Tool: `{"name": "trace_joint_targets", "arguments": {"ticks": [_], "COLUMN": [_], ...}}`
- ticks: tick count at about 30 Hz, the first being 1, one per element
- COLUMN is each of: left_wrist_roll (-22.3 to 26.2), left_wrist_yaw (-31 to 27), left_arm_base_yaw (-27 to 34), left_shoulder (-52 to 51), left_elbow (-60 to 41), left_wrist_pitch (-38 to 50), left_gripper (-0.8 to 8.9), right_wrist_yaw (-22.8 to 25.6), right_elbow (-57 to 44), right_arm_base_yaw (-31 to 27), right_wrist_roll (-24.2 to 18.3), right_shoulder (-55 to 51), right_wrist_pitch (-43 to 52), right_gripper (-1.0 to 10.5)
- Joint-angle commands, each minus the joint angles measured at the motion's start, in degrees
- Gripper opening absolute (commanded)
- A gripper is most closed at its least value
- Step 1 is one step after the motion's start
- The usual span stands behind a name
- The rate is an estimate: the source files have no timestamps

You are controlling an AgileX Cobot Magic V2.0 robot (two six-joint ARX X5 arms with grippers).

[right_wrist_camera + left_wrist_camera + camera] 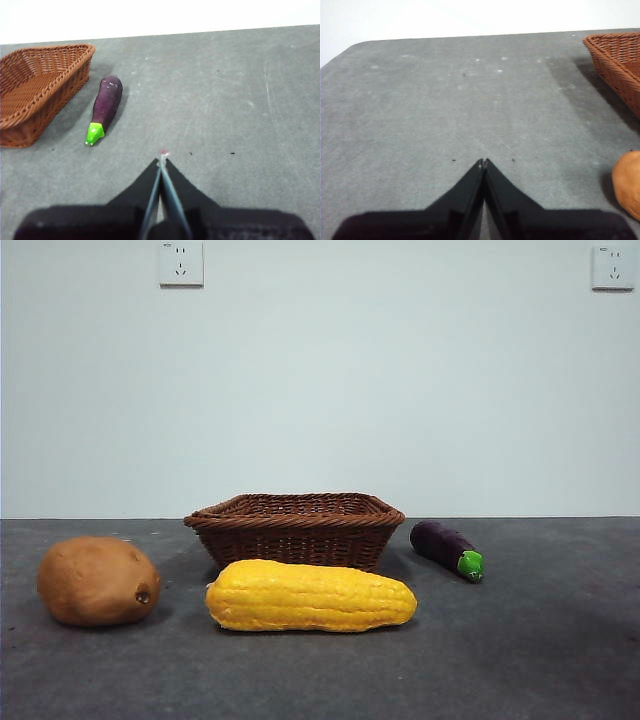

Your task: Help me put the vegetables on the table into the basket

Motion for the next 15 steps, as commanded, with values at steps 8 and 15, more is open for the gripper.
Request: {"name": "trace_joint_targets", "arguments": {"ticks": [8,15], "left_wrist_roll": [-7.8,-11.0], "left_wrist_yaw": [3.8,6.5], "left_arm_base_yaw": [0.1,0.1], "left_shoulder": [0.2,5.1], "left_elbow": [1.9,12.7], "left_wrist_pitch": [-3.3,-8.3], "left_gripper": [-0.06,-0.06], "right_wrist_yaw": [-1.5,-4.8], "right_elbow": [2.0,14.1], "right_arm_base_yaw": [0.0,0.0], "right_wrist_roll": [11.0,11.2], "right_shoulder": [0.0,9.4], "right_wrist_pitch": [1.9,-1.3], "right_gripper": [-0.1,-0.1]}}
